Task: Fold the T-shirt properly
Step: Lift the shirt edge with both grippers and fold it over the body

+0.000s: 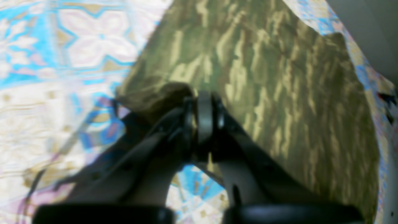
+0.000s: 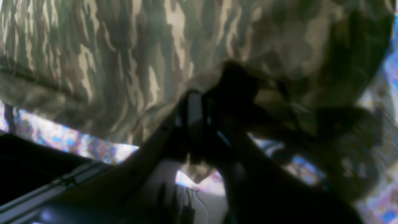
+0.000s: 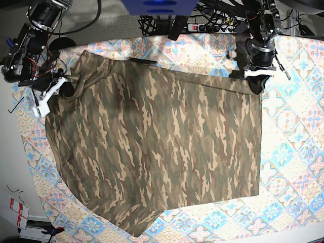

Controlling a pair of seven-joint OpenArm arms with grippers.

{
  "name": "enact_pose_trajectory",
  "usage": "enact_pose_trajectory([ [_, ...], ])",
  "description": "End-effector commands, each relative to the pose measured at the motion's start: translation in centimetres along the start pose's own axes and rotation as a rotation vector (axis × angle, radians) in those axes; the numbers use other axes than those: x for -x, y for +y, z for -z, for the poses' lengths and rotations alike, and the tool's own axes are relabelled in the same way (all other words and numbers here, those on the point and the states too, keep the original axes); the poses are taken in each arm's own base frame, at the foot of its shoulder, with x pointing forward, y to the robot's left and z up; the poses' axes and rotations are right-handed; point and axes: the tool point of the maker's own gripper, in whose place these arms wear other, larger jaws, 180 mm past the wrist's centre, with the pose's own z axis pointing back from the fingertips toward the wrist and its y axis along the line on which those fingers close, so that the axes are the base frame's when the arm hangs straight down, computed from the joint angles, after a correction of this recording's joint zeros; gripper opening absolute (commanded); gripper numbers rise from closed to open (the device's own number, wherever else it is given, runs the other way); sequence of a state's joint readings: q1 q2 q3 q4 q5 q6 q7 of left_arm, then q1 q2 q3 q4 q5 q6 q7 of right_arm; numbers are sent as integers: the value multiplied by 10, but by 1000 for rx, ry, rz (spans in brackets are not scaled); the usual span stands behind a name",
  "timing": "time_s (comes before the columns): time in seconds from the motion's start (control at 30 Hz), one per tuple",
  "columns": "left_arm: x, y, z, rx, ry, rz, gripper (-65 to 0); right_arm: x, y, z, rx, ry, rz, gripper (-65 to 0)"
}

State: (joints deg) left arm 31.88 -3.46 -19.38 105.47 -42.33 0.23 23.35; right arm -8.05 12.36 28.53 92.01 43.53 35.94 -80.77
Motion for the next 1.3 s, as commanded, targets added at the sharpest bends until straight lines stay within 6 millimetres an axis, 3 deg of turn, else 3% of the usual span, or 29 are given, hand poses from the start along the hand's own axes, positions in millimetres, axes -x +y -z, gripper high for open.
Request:
enact_pose_trajectory([
  [0.0, -13, -2, 0, 10, -47, 4, -650, -18, -2, -5, 2, -42, -29, -650],
  [0.47, 1, 10, 16, -22, -13, -24, -650, -57, -7, 10, -42, -90, 2, -650],
  [0.9, -14, -3, 28, 11, -55, -30, -650, -82, -22, 10, 21, -91, -7, -650],
  [1.27, -13, 1, 31, -10, -51, -39, -650, -98, -19, 9, 26, -112, -27, -650],
])
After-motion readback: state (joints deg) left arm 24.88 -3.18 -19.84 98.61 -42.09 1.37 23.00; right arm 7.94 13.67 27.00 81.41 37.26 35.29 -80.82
